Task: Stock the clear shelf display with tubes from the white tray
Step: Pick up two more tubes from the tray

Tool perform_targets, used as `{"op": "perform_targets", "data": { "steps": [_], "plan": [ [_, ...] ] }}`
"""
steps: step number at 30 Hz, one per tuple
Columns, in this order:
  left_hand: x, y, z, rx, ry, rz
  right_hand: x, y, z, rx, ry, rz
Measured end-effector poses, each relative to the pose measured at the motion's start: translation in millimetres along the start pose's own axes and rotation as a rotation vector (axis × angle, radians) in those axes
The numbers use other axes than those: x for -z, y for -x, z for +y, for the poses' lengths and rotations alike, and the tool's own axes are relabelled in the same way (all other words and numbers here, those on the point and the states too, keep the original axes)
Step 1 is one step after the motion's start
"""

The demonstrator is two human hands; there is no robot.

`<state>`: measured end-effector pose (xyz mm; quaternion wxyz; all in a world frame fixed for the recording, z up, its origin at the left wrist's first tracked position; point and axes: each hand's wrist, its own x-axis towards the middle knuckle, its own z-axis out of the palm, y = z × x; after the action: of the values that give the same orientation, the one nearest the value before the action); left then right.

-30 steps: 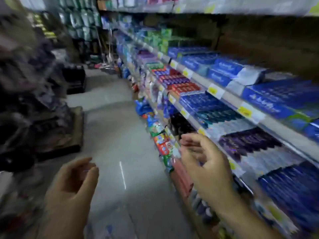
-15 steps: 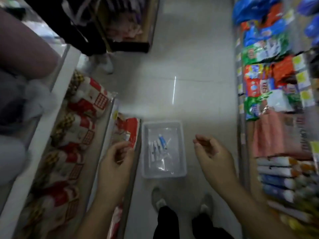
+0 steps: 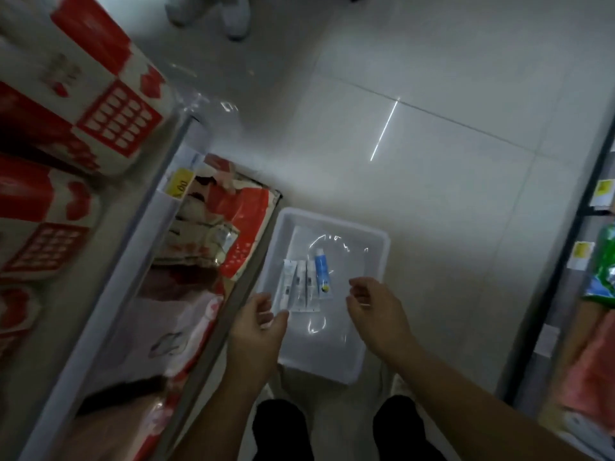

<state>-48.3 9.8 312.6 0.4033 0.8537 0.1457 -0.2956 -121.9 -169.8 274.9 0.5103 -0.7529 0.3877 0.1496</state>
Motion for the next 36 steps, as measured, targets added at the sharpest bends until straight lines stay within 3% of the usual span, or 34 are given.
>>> {"op": "perform_targets", "data": {
  "steps": [8,18,27,36],
  "plan": [
    [-94.8,-141.4,-101.6,-0.055,-0.289,-0.132,-102.8,-110.9,95.0,0.050,0.265,-0.163],
    [-166.2,-225.2,-201.8,-0.052,-0.336,-0.107,-215.4,-183.7,158.9,-0.022,0.186,0.029],
    [-195.0,-234.2,-207.1,0.004,-0.515,0.006,-241.5,-199.6,162.5,-0.095,0.340,0.135],
    [-188.1,-242.3,-206.8,0.083,-0.608,0.026,-252.9,-210.0,155.4,-0.209,0.307,0.183]
  ]
}}
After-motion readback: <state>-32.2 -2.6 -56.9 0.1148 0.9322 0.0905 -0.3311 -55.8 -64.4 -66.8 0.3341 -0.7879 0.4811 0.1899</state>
